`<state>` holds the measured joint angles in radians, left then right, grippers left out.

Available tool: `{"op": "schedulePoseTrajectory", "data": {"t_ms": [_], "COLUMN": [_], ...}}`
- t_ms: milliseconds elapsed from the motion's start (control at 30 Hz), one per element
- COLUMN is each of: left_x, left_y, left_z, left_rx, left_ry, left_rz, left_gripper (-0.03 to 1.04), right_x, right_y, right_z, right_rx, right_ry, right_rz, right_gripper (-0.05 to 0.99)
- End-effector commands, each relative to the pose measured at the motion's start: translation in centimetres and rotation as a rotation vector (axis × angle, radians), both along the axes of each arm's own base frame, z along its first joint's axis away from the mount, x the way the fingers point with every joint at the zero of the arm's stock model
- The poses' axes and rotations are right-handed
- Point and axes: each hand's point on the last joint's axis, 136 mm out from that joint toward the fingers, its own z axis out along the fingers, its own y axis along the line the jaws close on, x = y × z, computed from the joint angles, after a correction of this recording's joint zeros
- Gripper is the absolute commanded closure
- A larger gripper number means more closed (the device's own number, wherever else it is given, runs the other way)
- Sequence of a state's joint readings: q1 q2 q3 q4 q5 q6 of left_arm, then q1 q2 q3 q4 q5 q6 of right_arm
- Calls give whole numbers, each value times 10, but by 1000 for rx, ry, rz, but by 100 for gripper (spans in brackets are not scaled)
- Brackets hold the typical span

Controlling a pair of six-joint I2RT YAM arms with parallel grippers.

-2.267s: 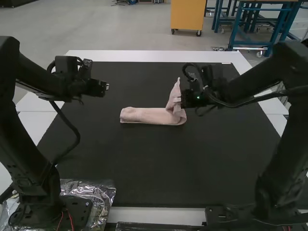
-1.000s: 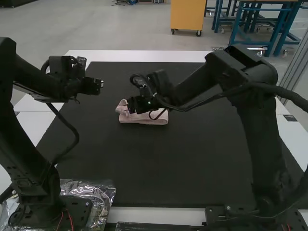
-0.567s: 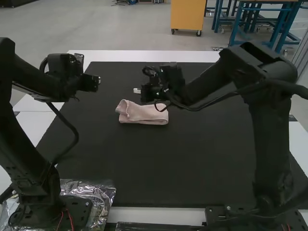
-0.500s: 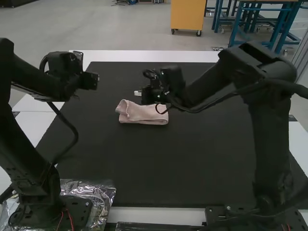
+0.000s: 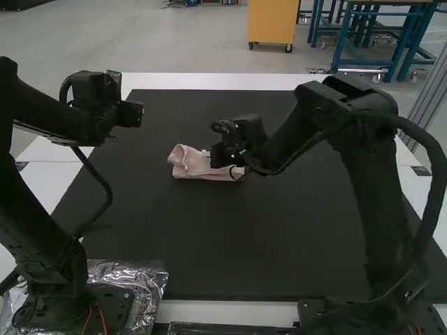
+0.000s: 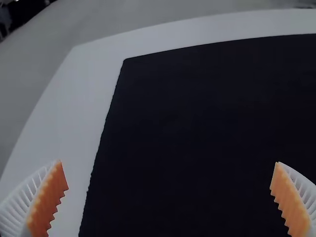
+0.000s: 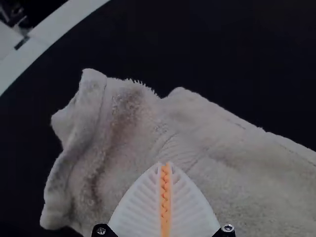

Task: Fold the towel.

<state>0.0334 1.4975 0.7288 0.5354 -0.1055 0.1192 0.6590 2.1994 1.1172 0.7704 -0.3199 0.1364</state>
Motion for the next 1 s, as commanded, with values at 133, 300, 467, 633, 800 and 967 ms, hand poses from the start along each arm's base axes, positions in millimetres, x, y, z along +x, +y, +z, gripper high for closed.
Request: {"op": "schedulePoseTrajectory", "data": {"t_ms": [133,300,467,633,800,967], "left_x": [-3,-4,-7,-12,-22,-40], "left_y": [2,2,2,1,-6,-16], "left_z": [18,28,42,70,110,156], "left_rx": [9,9,7,9,12,11], "left_ry": [-45,-68,-98,-150,-217,-298], "left_rz": [15,15,17,20,17,8], "left_gripper": [4,4,4,4,4,4], "right_x": [8,2,9,27,33,22], "right_y": [-2,0,-5,-13,-34,-63], "right_z": [-23,-45,-39,37,135,222], "right_rx": [1,-19,10,89,170,231], "right_ry": [30,58,64,-21,-118,-197], "right_rz": [0,8,-15,-46,-83,-127], "right_gripper": [96,96,96,96,83,41]}}
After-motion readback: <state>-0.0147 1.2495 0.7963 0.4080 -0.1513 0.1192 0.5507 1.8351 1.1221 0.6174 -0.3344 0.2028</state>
